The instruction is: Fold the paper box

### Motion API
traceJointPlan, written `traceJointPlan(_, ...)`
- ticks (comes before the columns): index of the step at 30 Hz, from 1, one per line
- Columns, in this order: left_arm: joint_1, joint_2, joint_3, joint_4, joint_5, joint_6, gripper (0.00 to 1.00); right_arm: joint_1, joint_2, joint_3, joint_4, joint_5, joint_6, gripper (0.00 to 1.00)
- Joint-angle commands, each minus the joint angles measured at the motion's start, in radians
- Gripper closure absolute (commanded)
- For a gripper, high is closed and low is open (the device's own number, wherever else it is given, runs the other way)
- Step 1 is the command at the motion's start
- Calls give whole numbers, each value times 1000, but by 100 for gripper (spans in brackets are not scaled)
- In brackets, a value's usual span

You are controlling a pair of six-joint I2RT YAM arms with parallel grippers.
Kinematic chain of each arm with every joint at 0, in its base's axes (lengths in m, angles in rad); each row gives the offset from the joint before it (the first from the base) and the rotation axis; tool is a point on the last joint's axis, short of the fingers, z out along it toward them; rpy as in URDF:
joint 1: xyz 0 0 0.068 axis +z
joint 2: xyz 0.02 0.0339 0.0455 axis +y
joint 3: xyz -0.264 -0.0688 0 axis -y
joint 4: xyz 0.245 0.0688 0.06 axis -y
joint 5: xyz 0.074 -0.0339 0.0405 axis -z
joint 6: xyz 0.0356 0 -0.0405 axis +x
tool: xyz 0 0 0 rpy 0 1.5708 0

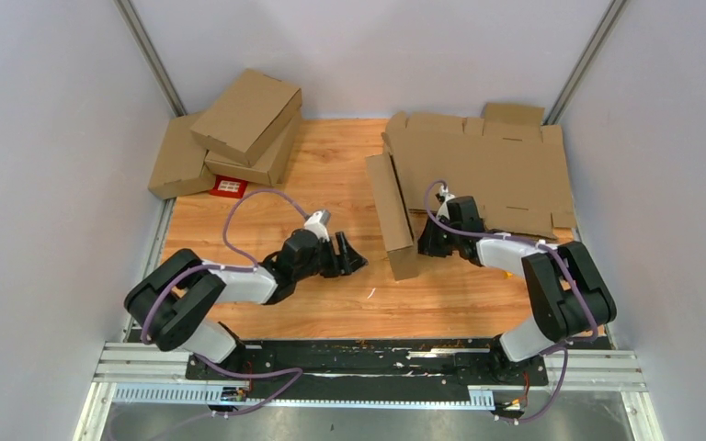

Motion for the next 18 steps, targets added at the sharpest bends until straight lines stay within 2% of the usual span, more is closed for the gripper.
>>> traceJointPlan(1, -18, 55, 107, 57, -3, 65, 25, 38, -58, 36, -59, 105, -65, 95)
traceJointPlan(6, -22, 102, 178, 82, 100, 122, 25, 66, -64, 34, -14, 40, -68, 91)
traceJointPlan(10, -29, 100, 196, 87, 124, 155, 25, 104, -66, 46, -5, 31, -93, 87)
traceJointPlan(18, -60, 34, 201, -25, 132, 183, 25, 206, -101, 70, -38, 113, -153, 86)
